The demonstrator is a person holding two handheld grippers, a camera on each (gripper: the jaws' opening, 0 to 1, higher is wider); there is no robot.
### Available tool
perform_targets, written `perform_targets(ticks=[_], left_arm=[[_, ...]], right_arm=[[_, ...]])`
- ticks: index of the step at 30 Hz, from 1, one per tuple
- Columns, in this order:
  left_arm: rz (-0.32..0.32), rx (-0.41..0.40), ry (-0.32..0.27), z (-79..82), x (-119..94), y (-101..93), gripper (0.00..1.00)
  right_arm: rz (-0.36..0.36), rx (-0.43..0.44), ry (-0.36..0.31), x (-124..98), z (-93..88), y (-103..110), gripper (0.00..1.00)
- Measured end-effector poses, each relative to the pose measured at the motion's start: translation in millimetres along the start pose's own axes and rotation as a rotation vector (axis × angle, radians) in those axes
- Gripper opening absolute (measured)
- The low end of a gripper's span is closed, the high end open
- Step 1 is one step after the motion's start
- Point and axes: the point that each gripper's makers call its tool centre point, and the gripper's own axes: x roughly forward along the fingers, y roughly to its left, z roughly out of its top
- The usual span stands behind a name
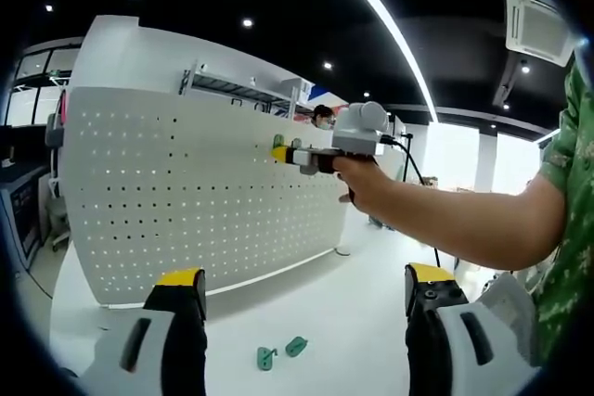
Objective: Insert the hook assembly into the mounting plate slot until the hook locks in place.
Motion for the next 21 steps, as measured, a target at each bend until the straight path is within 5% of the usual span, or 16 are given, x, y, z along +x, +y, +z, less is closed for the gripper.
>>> perform_targets(ticks=[21], left_arm=[[-0.008,0.009,0.004,1.3,1,-5.0,0.91]], right_arm=[[0.029,0.023,0.042,-10,-18.6,4,0.41]])
